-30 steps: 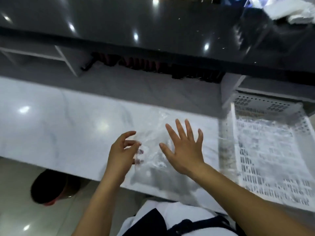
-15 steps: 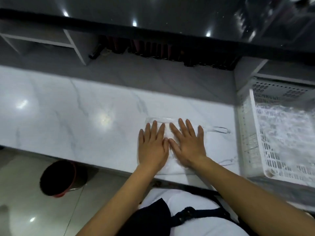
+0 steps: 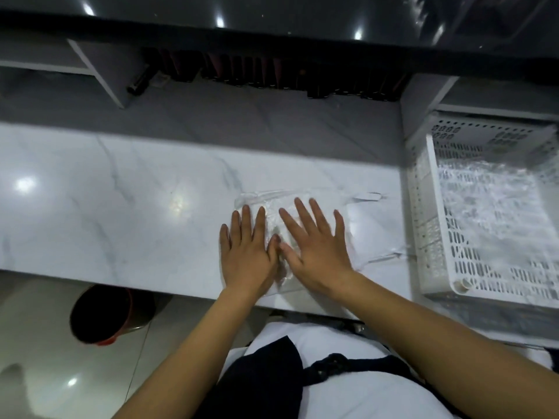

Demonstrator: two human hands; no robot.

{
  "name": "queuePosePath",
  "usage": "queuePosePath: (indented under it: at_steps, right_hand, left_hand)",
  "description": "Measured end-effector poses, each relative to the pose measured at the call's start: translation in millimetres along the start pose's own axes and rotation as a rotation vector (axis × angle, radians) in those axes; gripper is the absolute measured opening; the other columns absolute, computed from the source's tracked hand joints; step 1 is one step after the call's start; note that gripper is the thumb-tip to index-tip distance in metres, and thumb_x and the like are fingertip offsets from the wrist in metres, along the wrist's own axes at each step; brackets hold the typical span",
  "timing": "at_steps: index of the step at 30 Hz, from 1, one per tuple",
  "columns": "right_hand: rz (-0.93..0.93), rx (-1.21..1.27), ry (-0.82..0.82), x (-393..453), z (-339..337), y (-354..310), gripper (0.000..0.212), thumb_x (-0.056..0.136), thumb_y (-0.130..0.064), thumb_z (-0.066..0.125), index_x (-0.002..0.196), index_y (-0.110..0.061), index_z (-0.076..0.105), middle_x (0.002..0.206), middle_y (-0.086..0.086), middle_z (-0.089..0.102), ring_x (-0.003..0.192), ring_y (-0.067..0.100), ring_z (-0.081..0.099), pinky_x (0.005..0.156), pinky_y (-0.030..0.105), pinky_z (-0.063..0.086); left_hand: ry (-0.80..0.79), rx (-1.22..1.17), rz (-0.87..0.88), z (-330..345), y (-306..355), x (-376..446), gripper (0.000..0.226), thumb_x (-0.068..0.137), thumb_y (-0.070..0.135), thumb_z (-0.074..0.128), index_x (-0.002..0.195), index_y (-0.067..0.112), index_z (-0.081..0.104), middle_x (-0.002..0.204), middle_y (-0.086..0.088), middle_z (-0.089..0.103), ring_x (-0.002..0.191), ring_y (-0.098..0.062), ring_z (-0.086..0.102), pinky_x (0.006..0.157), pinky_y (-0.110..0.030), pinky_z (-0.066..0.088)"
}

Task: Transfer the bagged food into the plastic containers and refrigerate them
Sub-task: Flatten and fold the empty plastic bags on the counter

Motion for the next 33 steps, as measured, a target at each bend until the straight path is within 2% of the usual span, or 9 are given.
queuePosePath:
  at_steps: [4, 11, 15, 18, 22, 26, 29, 33]
  right_hand:
    - [0.052, -0.083, -0.069, -3, 36, 26, 0.069, 0.097, -0.068, 0.009, 0.157, -0.038, -0.005, 0.166, -0.004, -0.013, 0.152, 0.019, -0.018, 0.119, 0.054, -0.011]
    - [0.291, -0.026, -0.047, -7, 12, 100, 0.071, 0.096, -0.068, 0.010, 0.157, -0.036, -0.010, 0.166, -0.003, -0.015, 0.151, 0.022, -0.020, 0.119, 0.057, -0.008]
    - [0.183, -0.035, 0.090, 7, -17, 64, 0.067, 0.099, -0.063, 0.014, 0.157, -0.037, -0.003, 0.166, -0.004, -0.013, 0.152, 0.022, -0.016, 0.120, 0.057, -0.007]
    - [0.087, -0.036, 0.041, 33, -5, 23, 0.065, 0.099, -0.063, 0.009, 0.157, -0.038, -0.004, 0.166, -0.005, -0.015, 0.152, 0.020, -0.018, 0.120, 0.055, -0.011]
    - [0.082, -0.083, -0.036, 47, 24, 21, 0.065, 0.097, -0.061, 0.002, 0.157, -0.038, -0.008, 0.167, -0.005, -0.014, 0.152, 0.019, -0.018, 0.120, 0.055, -0.010]
    - [0.177, -0.070, 0.012, 47, 14, 66, 0.070, 0.096, -0.068, 0.008, 0.157, -0.037, -0.005, 0.167, -0.006, -0.010, 0.153, 0.019, -0.014, 0.120, 0.054, -0.010]
    - [0.279, -0.047, 0.012, 44, 4, 109, 0.072, 0.095, -0.069, 0.010, 0.157, -0.036, -0.005, 0.167, -0.006, -0.010, 0.153, 0.019, -0.014, 0.120, 0.054, -0.008]
    - [0.267, 0.001, -0.062, 40, -1, 115, 0.072, 0.097, -0.068, 0.013, 0.157, -0.035, -0.007, 0.167, -0.004, -0.014, 0.152, 0.020, -0.018, 0.120, 0.056, -0.008]
  left_hand:
    - [0.011, -0.016, -0.033, 1, -4, 0, 0.068, 0.102, 0.056, 0.014, 0.160, 0.026, -0.006, 0.168, -0.007, -0.009, 0.155, -0.023, -0.011, 0.125, -0.046, -0.004]
    - [-0.009, -0.058, -0.055, -4, -6, 1, 0.071, 0.102, 0.056, 0.012, 0.160, 0.019, -0.004, 0.168, -0.008, -0.011, 0.154, -0.023, -0.012, 0.124, -0.048, -0.006]
    - [0.128, -0.137, -0.012, -38, 3, 5, 0.060, 0.106, 0.031, 0.029, 0.160, 0.021, 0.007, 0.169, 0.000, -0.006, 0.155, -0.021, -0.012, 0.122, -0.045, -0.015]
    - [0.120, -0.161, 0.063, -42, 23, 27, 0.059, 0.105, 0.025, 0.031, 0.160, 0.022, 0.011, 0.169, 0.000, -0.001, 0.155, -0.020, -0.009, 0.125, -0.041, -0.009]
    - [0.020, -0.080, 0.076, -15, 24, 44, 0.058, 0.106, 0.038, 0.019, 0.161, 0.023, 0.009, 0.169, -0.002, 0.002, 0.155, -0.021, -0.005, 0.126, -0.043, 0.001]
    - [0.002, -0.032, 0.014, -7, 5, 43, 0.068, 0.102, 0.057, 0.009, 0.160, 0.025, -0.006, 0.168, -0.002, -0.011, 0.155, -0.021, -0.013, 0.125, -0.044, -0.006]
    - [0.008, -0.041, -0.011, -8, 1, 44, 0.073, 0.100, 0.061, 0.009, 0.159, 0.024, -0.010, 0.168, -0.003, -0.013, 0.154, -0.022, -0.014, 0.125, -0.044, -0.007]
    - [-0.014, -0.053, -0.002, -6, 2, 43, 0.075, 0.099, 0.064, 0.009, 0.159, 0.024, -0.010, 0.167, -0.003, -0.016, 0.154, -0.022, -0.016, 0.125, -0.044, -0.007]
Point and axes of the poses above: each hand's wrist, its own x-axis towards the middle knuckle, its own z-axis out of the palm, y = z × x, the point moved 10 cm from there along x, towards the middle knuckle
